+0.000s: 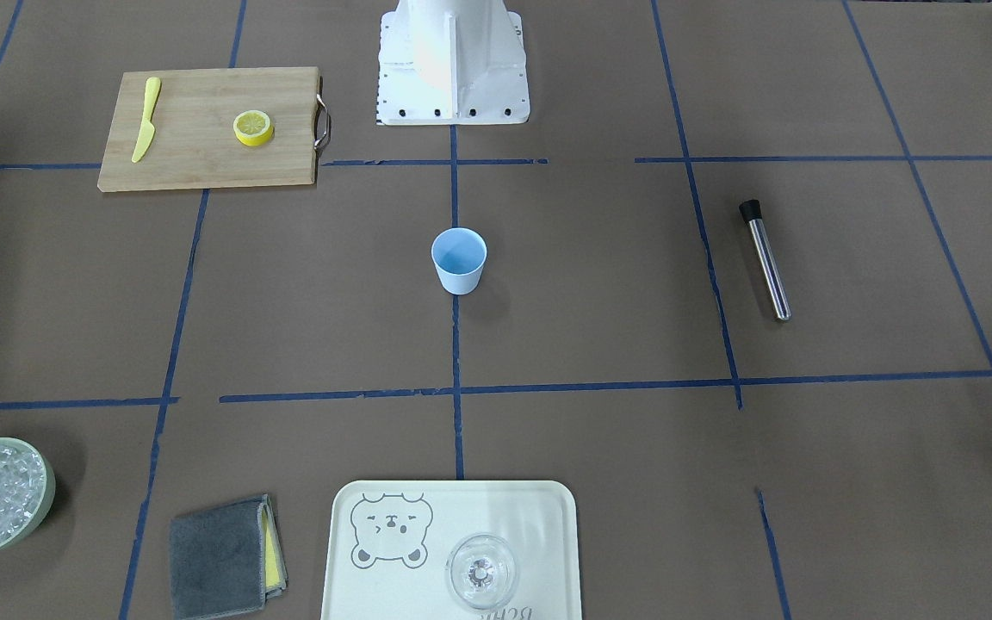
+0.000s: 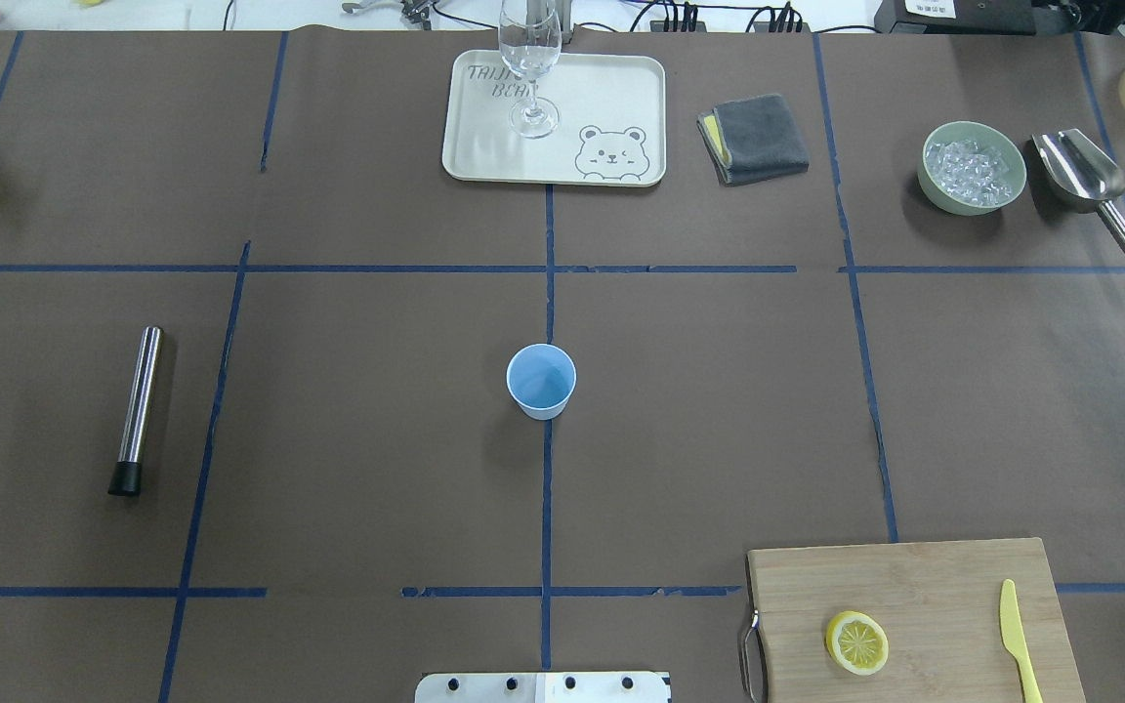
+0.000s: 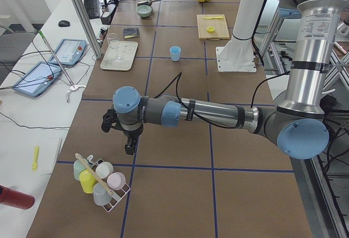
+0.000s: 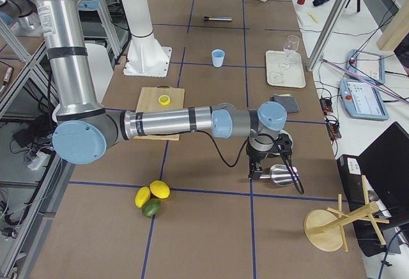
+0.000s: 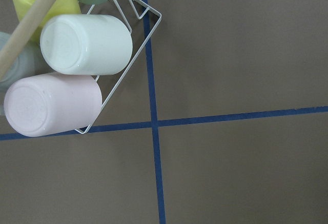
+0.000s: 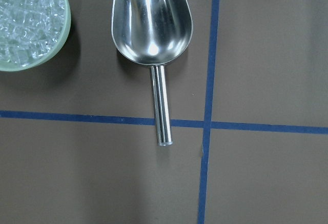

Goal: Squeeze lemon into cup
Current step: 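Move the right gripper down toward the lemon slice on the cutting board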

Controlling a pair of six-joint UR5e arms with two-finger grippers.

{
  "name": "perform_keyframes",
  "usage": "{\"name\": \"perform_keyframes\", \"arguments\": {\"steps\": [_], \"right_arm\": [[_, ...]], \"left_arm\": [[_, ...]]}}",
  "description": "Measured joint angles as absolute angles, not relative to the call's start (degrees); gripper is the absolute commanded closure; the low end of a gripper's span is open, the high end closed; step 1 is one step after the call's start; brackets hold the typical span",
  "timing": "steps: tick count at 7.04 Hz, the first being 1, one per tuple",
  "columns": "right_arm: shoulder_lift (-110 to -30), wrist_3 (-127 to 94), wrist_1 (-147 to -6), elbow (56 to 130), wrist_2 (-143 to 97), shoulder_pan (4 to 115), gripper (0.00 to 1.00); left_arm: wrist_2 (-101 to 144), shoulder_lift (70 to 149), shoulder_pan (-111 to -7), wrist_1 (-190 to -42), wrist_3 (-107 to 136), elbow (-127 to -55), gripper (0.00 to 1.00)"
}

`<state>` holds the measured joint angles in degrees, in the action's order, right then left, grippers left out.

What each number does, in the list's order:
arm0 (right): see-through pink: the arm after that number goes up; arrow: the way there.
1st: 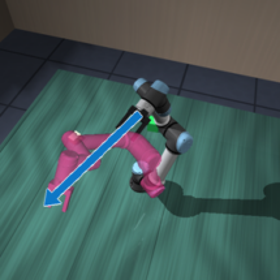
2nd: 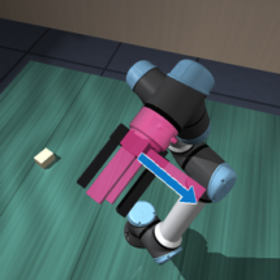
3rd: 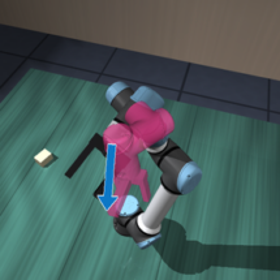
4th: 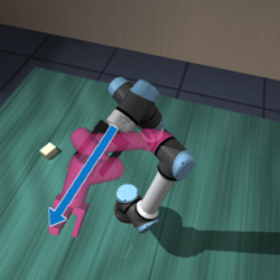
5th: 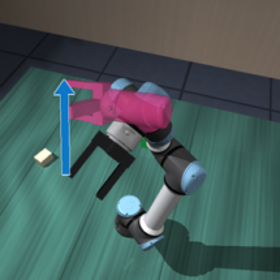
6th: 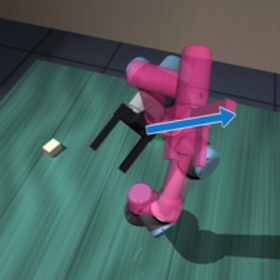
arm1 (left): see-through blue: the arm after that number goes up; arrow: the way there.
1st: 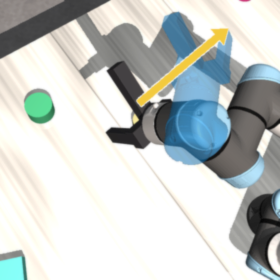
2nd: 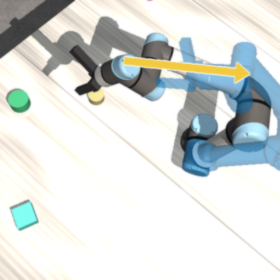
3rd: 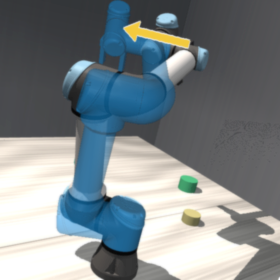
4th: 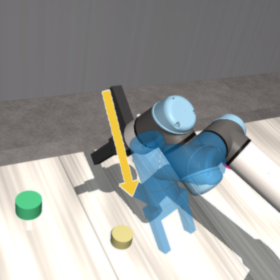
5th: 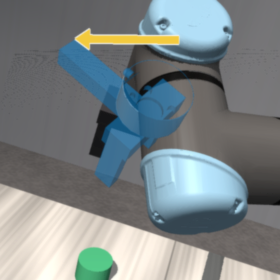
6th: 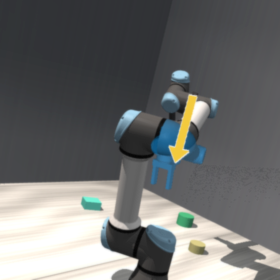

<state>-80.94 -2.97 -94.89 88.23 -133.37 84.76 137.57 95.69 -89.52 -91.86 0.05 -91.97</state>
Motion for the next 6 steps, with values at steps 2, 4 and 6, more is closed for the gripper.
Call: {"name": "perform_keyframes", "arguments": {"steps": [2,4,6], "right_arm": [[-81.27,-2.87,-94.92,90.37,-133.35,83.5,0.0],[-82.34,-3.09,-94.86,93.01,-133.65,80.89,0.0],[-84.49,-7.04,-94.08,101.0,-134.63,73.64,0.0]], "left_arm": [[137.46,95.44,-89.44,-92.1,0.16,-93.71,0.0],[137.46,94.76,-88.57,-92.09,0.21,-94.9,0.0],[137.64,93.82,-88.0,-93.25,0.34,-95.22,0.0]]}}
